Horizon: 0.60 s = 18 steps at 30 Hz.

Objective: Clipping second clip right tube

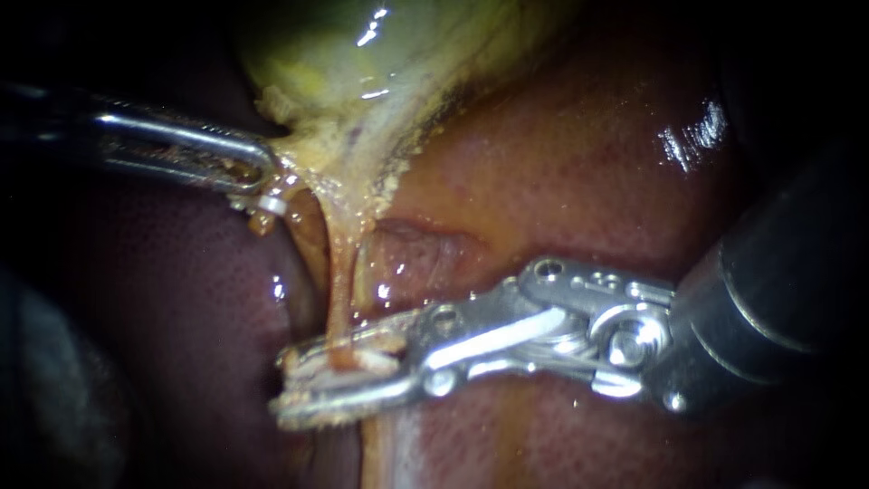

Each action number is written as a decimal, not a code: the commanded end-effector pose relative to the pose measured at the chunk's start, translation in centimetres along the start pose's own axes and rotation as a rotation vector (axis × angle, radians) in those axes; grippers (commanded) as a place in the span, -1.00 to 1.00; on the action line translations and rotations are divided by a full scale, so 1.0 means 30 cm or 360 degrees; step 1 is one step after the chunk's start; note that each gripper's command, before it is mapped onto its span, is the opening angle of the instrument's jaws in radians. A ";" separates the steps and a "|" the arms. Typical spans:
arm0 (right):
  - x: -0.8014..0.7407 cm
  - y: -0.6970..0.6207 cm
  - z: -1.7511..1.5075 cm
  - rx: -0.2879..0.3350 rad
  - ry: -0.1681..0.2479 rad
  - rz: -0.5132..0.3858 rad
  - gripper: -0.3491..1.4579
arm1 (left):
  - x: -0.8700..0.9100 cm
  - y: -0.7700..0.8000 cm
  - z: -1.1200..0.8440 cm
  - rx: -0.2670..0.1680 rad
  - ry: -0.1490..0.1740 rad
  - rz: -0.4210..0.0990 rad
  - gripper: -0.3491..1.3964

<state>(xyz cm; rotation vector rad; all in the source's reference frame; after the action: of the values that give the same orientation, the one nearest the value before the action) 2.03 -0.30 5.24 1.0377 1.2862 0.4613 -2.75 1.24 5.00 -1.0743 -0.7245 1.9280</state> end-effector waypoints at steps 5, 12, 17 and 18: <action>-0.0004 0.0004 -0.001 -0.0001 -0.0003 0.0159 -1.00 | 0.0000 0.0000 0.0001 0.0002 0.0000 -0.0001 -1.00; -0.0012 0.0007 -0.002 -0.0002 -0.0010 0.0176 -1.00 | 0.0001 -0.0003 0.0002 0.0001 0.0000 0.0000 -1.00; -0.0015 0.0009 -0.001 -0.0002 -0.0010 0.0175 -1.00 | 0.0002 -0.0003 0.0004 0.0002 0.0000 -0.0001 -1.00; -0.0015 0.0009 -0.001 -0.0002 -0.0011 0.0175 -1.00 | 0.0002 -0.0003 0.0006 0.0002 0.0001 -0.0001 -1.00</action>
<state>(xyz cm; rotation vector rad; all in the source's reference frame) 1.99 -0.31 5.29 1.1113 1.2271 0.5421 -2.77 1.25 5.01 -1.0740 -0.7235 1.9278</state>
